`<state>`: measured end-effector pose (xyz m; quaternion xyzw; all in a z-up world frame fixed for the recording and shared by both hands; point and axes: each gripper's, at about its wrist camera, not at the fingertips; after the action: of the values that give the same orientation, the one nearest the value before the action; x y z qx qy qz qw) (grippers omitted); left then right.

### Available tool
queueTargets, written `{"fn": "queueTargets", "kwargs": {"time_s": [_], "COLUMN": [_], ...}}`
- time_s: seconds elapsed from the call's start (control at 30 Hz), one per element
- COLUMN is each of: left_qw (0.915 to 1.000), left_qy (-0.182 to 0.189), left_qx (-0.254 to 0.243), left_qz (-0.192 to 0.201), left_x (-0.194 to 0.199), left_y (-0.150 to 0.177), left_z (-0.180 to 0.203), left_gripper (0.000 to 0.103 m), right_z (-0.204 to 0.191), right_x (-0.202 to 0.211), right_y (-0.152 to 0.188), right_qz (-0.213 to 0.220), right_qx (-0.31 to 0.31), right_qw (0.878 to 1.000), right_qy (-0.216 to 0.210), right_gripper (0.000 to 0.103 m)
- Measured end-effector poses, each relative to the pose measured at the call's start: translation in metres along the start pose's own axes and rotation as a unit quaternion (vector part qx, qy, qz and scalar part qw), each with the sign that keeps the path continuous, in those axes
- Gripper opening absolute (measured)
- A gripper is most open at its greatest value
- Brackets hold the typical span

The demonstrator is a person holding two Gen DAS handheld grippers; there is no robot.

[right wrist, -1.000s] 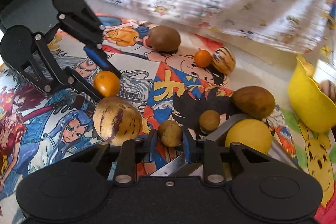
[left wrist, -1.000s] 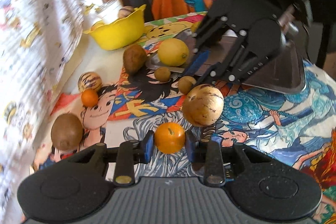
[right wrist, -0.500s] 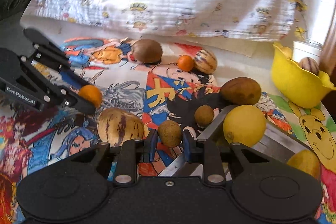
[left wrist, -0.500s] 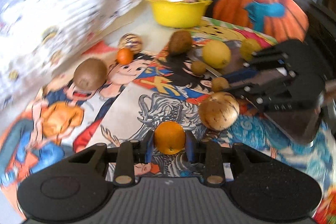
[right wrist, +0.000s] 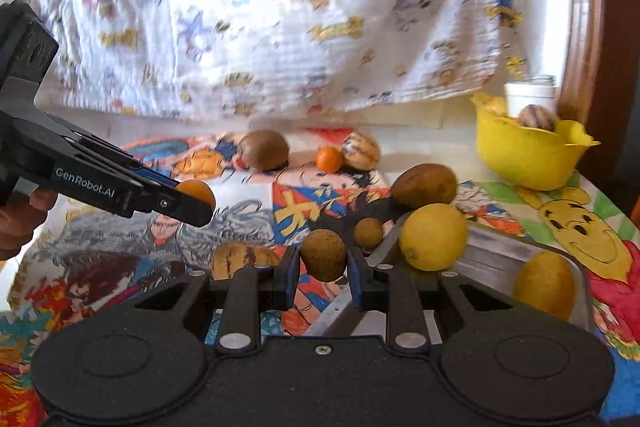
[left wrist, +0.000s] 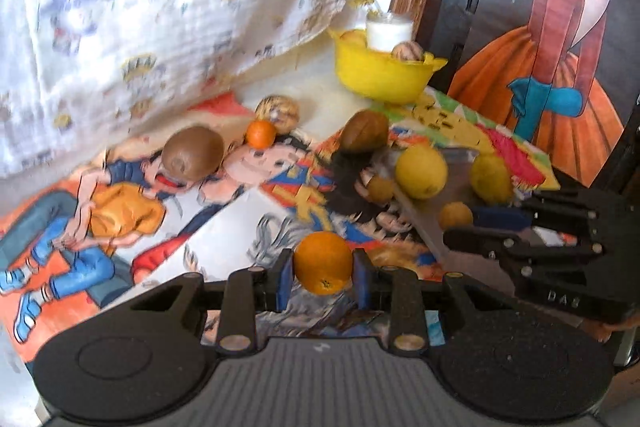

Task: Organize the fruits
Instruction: 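Lower the orange into the tray and open the left tool while the right releases the brown fruit there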

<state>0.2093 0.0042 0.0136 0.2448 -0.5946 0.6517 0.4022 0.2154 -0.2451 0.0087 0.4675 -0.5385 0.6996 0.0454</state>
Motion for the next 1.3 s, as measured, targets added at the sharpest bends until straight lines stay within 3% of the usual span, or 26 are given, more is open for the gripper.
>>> {"fn": "queueTargets", "kwargs": {"time_s": [0.17, 0.4, 0.6, 1.0, 1.3], "left_qw": [0.9999, 0.9992, 0.9987, 0.9959, 0.9956], "left_qy": [-0.002, 0.001, 0.009, 0.016, 0.019], "left_qx": [-0.001, -0.03, -0.046, -0.053, -0.055], "left_qz": [0.013, 0.025, -0.018, -0.071, -0.074], "left_x": [0.009, -0.006, -0.042, -0.095, -0.101], "left_y": [-0.017, -0.035, -0.047, -0.058, -0.058], "left_z": [0.029, 0.077, 0.1, 0.11, 0.11], "left_gripper": [0.034, 0.034, 0.034, 0.034, 0.034], "right_z": [0.015, 0.037, 0.05, 0.071, 0.074], "right_x": [0.025, 0.041, 0.033, 0.013, 0.007], "right_y": [0.01, 0.026, 0.037, 0.051, 0.051], "right_qz": [0.024, 0.024, -0.002, -0.041, -0.05], "right_qx": [-0.036, -0.086, -0.115, -0.147, -0.15], "right_qw": [0.999, 0.99, 0.98, 0.974, 0.973], "right_qy": [0.026, 0.105, 0.163, 0.168, 0.168], "right_gripper": [0.027, 0.027, 0.027, 0.027, 0.028]}}
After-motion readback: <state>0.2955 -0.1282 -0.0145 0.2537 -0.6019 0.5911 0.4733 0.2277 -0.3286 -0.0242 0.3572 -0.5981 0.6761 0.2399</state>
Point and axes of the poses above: each gripper's, at about its wrist camera, not at the fingertips, and x roughly against the way its jaws point, z to its right, y to its underside, and after that the axes turned 13 degrees about -z, right-handed
